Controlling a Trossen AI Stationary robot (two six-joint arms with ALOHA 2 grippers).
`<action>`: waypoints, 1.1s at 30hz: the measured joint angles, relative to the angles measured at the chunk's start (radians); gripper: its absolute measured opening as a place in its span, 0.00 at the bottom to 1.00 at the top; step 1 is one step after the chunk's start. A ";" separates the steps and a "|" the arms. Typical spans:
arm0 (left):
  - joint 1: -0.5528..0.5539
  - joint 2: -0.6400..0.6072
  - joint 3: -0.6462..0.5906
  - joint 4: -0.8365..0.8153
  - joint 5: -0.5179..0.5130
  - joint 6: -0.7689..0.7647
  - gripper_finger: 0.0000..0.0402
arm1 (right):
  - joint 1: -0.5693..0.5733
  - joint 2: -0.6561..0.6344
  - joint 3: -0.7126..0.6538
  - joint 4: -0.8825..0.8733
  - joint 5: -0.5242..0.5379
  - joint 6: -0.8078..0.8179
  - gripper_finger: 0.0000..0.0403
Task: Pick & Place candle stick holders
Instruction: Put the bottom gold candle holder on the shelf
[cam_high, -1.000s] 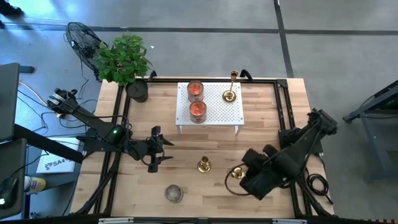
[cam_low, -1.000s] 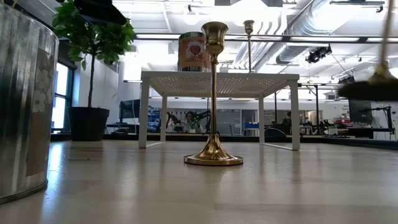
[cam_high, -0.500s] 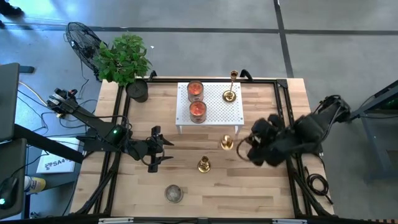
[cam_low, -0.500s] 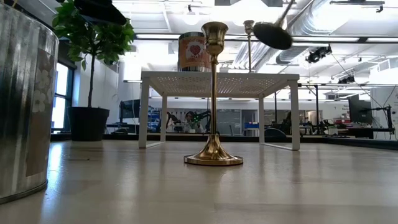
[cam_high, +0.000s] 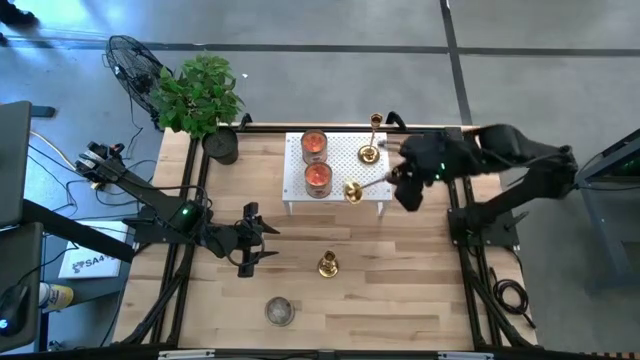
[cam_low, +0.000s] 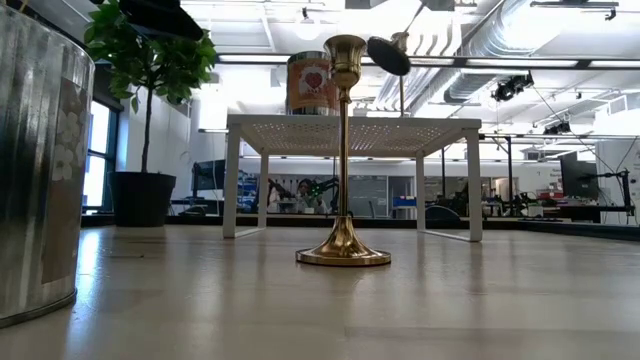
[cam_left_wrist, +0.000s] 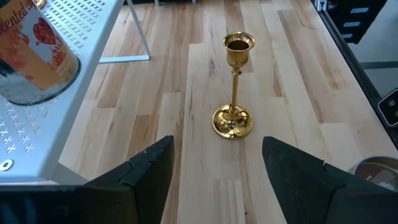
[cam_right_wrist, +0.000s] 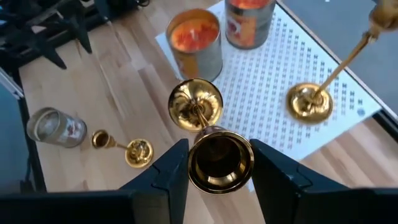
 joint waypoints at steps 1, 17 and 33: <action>0.000 0.000 0.000 0.000 0.000 0.000 0.59 | -0.033 0.000 0.001 0.008 -0.027 -0.027 0.34; 0.000 0.000 0.000 -0.001 0.000 0.000 0.59 | -0.315 0.241 0.299 -0.241 -0.157 -0.166 0.34; 0.000 0.000 0.000 -0.002 0.000 0.000 0.59 | -0.351 0.364 0.356 -0.243 -0.227 -0.173 0.34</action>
